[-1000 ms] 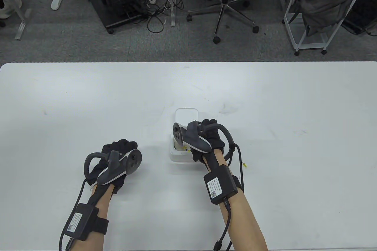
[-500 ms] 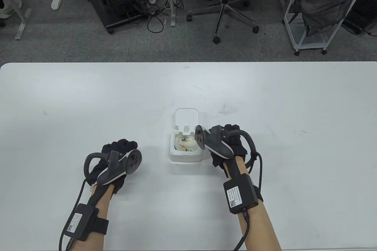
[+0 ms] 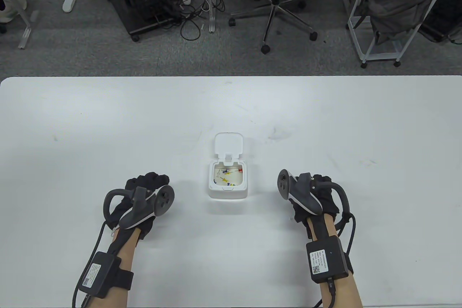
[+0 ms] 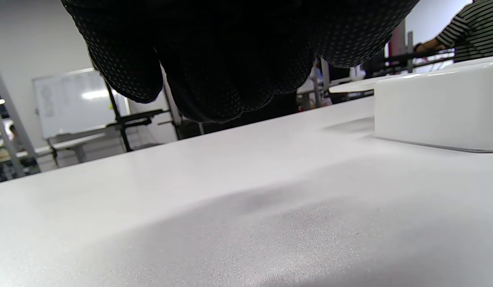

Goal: Press to open box and store push pins

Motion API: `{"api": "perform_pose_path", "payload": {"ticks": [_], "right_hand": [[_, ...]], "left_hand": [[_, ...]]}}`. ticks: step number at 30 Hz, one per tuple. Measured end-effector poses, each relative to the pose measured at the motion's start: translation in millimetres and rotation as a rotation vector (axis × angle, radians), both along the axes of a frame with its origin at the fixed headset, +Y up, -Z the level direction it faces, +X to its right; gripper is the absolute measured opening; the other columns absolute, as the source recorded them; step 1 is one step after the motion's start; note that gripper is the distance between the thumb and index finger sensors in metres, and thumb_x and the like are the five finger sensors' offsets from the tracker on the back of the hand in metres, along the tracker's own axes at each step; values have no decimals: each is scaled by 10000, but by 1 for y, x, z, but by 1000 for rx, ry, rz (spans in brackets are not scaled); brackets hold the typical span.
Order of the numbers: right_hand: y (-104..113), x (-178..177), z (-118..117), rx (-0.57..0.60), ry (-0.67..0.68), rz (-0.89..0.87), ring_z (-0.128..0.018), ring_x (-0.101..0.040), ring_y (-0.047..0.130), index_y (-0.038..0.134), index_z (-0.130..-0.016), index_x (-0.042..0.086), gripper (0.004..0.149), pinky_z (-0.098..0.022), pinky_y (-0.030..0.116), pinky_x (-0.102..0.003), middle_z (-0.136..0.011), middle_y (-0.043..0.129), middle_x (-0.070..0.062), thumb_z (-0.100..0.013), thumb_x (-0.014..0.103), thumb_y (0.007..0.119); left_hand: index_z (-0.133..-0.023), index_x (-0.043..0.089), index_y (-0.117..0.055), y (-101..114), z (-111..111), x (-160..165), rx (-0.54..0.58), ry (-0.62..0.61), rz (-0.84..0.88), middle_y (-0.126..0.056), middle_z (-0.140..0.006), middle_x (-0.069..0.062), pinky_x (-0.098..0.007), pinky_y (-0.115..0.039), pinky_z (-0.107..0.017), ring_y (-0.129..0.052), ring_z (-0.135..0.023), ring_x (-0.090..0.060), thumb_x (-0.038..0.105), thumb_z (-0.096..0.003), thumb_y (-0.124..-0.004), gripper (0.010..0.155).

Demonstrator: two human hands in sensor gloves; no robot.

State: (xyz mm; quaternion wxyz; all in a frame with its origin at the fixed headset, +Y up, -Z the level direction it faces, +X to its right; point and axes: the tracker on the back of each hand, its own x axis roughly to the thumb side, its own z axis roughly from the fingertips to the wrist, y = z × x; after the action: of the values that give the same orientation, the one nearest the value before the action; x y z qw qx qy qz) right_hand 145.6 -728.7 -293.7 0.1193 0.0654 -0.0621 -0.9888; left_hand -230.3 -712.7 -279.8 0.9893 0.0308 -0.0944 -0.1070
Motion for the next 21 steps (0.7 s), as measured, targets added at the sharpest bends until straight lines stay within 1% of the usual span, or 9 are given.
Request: {"api": "perform_pose_path", "payload": {"ticks": [7, 10, 14, 18, 21], "right_hand": [[-15, 12, 5, -18, -27, 10, -759, -221, 908, 752, -800, 352, 475, -738, 670, -559, -792, 923, 105, -348, 497, 777], [-19, 12, 5, -27, -29, -11, -756, -226, 905, 757, -797, 345, 475, -737, 668, -562, -787, 924, 97, -347, 495, 779], [-26, 9, 5, -36, -17, 6, -741, -225, 911, 764, -789, 339, 469, -733, 672, -563, -775, 926, 97, -347, 495, 781], [-30, 6, 3, -6, -5, 42, -715, -224, 917, 766, -771, 338, 441, -731, 675, -564, -738, 932, 100, -354, 479, 785], [-32, 6, 3, 20, 9, 38, -693, -227, 923, 776, -755, 331, 428, -731, 679, -567, -709, 940, 96, -352, 473, 781]], "left_hand": [[-979, 328, -738, 0, 1, 0, 2, -3, -1, -851, -986, 55, -481, -797, -721, -980, -779, -178, 501, -520, -682, 494], [-981, 328, -733, 0, 1, 0, 1, -2, -2, -850, -987, 54, -483, -795, -721, -980, -778, -178, 501, -520, -682, 495], [-981, 326, -735, 0, 1, 0, 0, -1, -3, -852, -985, 55, -481, -797, -722, -981, -777, -177, 501, -520, -682, 496], [-980, 328, -737, 0, 1, 0, -2, 1, 0, -851, -986, 56, -481, -796, -722, -980, -779, -176, 501, -520, -683, 494], [-978, 327, -740, 0, 1, 0, -3, 1, -2, -851, -986, 56, -482, -797, -720, -980, -779, -176, 501, -520, -683, 493]]}}
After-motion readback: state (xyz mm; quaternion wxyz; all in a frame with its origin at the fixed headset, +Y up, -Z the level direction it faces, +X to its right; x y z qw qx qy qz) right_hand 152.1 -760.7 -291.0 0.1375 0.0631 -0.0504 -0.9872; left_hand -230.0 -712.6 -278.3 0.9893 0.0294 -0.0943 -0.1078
